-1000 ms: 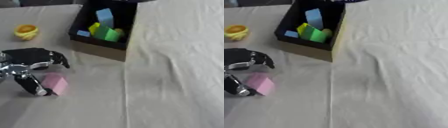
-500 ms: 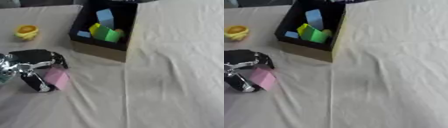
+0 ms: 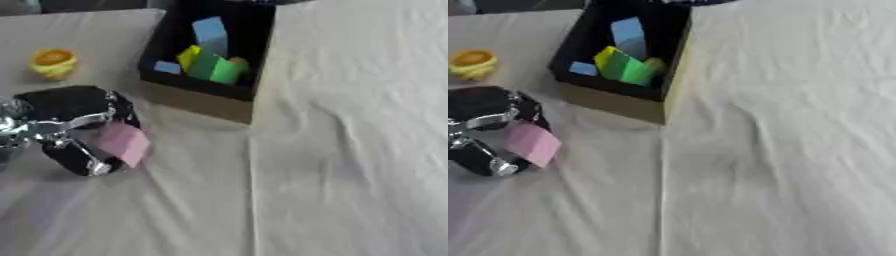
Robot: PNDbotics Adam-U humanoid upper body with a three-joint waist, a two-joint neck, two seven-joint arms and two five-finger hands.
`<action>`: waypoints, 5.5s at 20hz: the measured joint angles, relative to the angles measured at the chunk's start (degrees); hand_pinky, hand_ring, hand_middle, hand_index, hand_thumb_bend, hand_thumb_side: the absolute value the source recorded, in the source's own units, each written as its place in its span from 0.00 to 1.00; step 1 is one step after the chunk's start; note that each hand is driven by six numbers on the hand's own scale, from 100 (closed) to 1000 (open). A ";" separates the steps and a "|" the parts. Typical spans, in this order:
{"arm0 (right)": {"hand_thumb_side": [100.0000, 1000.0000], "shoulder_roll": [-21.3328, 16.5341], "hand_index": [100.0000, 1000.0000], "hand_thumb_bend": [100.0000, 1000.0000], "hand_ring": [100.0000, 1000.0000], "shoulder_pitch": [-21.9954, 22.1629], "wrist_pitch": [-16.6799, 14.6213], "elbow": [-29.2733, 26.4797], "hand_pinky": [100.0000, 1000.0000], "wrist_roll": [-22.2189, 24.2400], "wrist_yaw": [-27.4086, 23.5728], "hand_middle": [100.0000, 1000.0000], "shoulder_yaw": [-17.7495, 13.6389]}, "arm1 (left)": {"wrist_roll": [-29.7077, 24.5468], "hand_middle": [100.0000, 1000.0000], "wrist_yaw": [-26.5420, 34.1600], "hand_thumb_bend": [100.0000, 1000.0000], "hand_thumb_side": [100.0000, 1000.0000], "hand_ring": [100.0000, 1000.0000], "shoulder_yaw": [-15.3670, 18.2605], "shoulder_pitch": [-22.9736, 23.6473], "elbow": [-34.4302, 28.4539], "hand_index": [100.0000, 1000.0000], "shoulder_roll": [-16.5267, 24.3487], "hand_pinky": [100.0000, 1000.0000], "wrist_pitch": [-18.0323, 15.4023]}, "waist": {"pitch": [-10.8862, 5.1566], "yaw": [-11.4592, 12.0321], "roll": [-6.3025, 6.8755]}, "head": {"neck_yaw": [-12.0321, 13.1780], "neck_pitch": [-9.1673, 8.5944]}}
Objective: Pick up objects on the table and place them in the box.
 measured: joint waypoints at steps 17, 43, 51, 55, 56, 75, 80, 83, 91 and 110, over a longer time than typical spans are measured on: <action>0.59 -1.16 0.71 0.00 0.82 -0.70 -0.23 -0.01 0.84 0.51 -0.51 0.64 0.48 | 2.80 0.49 8.39 0.00 0.00 0.52 1.41 -30.71 17.18 0.59 -10.81 0.57 3.62 | -0.08 -0.23 0.03 | 1.20 0.48; 0.59 -0.55 0.71 0.00 0.82 -1.30 0.13 -0.03 0.84 1.05 -1.17 0.64 0.73 | 0.49 0.82 1.22 0.83 0.36 0.84 0.06 -31.71 40.83 0.93 -19.75 0.85 -7.99 | -0.04 -0.74 0.03 | 2.58 -1.02; 0.59 -0.53 0.71 0.00 0.82 -0.58 0.22 -0.03 0.84 0.91 -1.14 0.64 0.70 | 5.33 0.77 4.47 0.52 0.38 0.79 2.07 -30.31 36.42 0.87 -17.40 0.80 -6.73 | -0.08 0.16 0.03 | 1.94 -0.47; 0.59 -0.54 0.71 0.00 0.82 0.28 0.16 -0.03 0.84 0.63 -1.00 0.64 0.64 | 8.85 0.77 7.47 0.47 0.32 0.78 4.29 -27.82 33.02 0.85 -12.92 0.80 -3.79 | -0.08 0.90 0.03 | 1.22 -0.01; 0.59 -0.54 0.71 0.00 0.82 0.36 0.11 -0.04 0.84 0.50 -0.90 0.64 0.59 | 9.60 0.77 8.04 0.47 0.30 0.78 4.88 -26.97 32.30 0.85 -11.56 0.80 -3.09 | -0.08 1.07 0.03 | 1.02 0.07; 0.58 -0.59 0.71 0.00 0.82 1.21 -0.70 -0.04 0.84 -0.87 -0.35 0.64 -0.14 | 8.70 0.79 10.77 0.64 0.09 0.80 10.69 -15.33 32.79 0.86 0.47 0.80 0.56 | -0.23 1.78 -0.25 | 1.60 0.36; 0.58 -0.59 0.71 0.00 0.82 1.16 -1.02 -0.04 0.84 -1.18 -0.33 0.63 -0.43 | 7.35 0.80 10.38 0.67 0.02 0.81 10.71 -14.81 34.55 0.85 0.47 0.81 0.43 | -0.23 1.68 -0.78 | 1.91 -0.26; 0.58 -0.59 0.71 0.00 0.82 1.04 -1.17 -0.04 0.84 -1.35 -0.33 0.63 -0.44 | 6.22 0.80 9.78 0.66 0.00 0.81 10.71 -14.65 35.44 0.87 0.47 0.81 0.37 | -0.23 1.52 -0.91 | 1.92 -0.63; 0.58 -0.60 0.71 0.00 0.82 0.88 -1.23 -0.04 0.84 -1.47 -0.06 0.63 -0.41 | 5.85 0.80 3.87 0.59 0.00 0.81 11.40 -14.69 39.44 0.88 0.42 0.80 1.91 | -0.15 1.05 -1.09 | 2.80 -1.08; 0.59 0.01 0.71 0.00 0.82 0.18 -0.61 -0.04 0.85 -1.24 1.40 0.62 0.15 | 10.88 0.79 -5.00 0.48 0.00 0.80 13.13 -16.26 50.11 0.86 -2.11 0.77 5.57 | 2.98 -0.89 -1.07 | 5.04 -2.74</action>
